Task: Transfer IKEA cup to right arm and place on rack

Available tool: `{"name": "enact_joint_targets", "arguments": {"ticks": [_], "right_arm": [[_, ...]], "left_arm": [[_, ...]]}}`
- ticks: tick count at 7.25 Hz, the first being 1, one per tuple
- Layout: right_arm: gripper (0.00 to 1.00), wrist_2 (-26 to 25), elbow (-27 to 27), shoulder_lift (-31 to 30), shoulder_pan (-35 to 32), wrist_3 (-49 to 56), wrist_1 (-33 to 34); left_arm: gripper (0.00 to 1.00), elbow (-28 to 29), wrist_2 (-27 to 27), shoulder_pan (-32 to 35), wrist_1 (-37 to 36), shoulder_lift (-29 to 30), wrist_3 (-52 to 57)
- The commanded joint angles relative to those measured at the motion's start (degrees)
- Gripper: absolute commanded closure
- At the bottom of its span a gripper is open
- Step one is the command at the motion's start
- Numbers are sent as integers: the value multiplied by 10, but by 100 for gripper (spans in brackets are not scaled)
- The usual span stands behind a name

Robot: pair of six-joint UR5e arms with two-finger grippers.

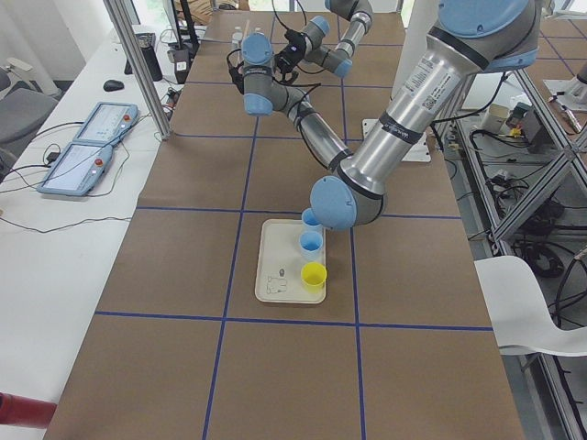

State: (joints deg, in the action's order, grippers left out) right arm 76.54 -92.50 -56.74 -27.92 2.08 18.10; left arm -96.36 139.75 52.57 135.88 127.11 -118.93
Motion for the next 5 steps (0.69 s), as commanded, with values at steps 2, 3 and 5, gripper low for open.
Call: {"name": "enact_joint_targets", "arguments": {"ticks": [2,3,5], "right_arm": [[13,-1,0,1,1,0,0],[13,-2,0,2,1,0,1],[14,-2,0,2,1,0,1]], "left_arm": [[100,1,0,0,0,0,4],[100,0,0,0,0,0,4],[100,0,0,-1,0,0,4]]}}
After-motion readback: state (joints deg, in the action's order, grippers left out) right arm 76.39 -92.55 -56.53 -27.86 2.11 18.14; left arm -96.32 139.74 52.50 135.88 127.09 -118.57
